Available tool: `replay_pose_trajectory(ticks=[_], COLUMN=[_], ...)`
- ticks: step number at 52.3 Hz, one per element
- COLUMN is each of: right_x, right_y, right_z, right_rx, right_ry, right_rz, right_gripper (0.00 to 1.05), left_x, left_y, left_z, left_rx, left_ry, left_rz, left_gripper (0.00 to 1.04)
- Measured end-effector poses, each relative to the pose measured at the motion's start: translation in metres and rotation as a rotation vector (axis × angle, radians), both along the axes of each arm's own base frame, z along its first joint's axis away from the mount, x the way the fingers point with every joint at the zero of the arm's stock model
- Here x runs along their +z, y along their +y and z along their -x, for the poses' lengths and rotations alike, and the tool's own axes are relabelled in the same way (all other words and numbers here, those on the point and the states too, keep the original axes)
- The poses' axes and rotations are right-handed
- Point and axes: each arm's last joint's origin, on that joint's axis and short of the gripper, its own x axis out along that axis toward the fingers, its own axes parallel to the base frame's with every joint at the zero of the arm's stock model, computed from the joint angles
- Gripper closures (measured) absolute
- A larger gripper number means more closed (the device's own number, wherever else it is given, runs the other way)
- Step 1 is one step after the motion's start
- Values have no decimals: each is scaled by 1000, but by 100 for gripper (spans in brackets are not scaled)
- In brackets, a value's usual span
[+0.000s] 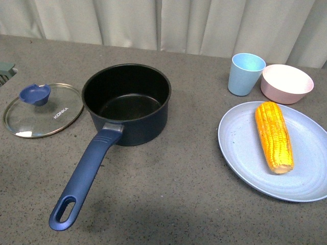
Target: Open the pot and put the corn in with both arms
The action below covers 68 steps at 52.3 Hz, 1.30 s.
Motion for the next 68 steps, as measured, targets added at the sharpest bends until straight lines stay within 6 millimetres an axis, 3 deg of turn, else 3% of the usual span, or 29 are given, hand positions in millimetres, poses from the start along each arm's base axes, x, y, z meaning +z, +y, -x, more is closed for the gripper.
replay_pose_trajectory(ticks=[3, 8, 29, 68], right_x=[0, 0, 0, 0], right_y=[0, 0, 0, 0], right_z=[0, 0, 0, 0], right_rx=[0, 0, 0, 0], right_ry=[0, 0, 0, 0], right_rz=[0, 0, 0, 0], right_gripper=[9, 9, 9, 9], left_x=[6, 13, 17, 24], left_y=[0, -8, -13, -13], left_z=[5, 14, 37, 63], left_rx=[-83, -165, -185, -185], left_ry=[-87, -199, -214, -234], left_rz=[-6, -26, -35, -39], left_gripper=[14, 37, 101, 101])
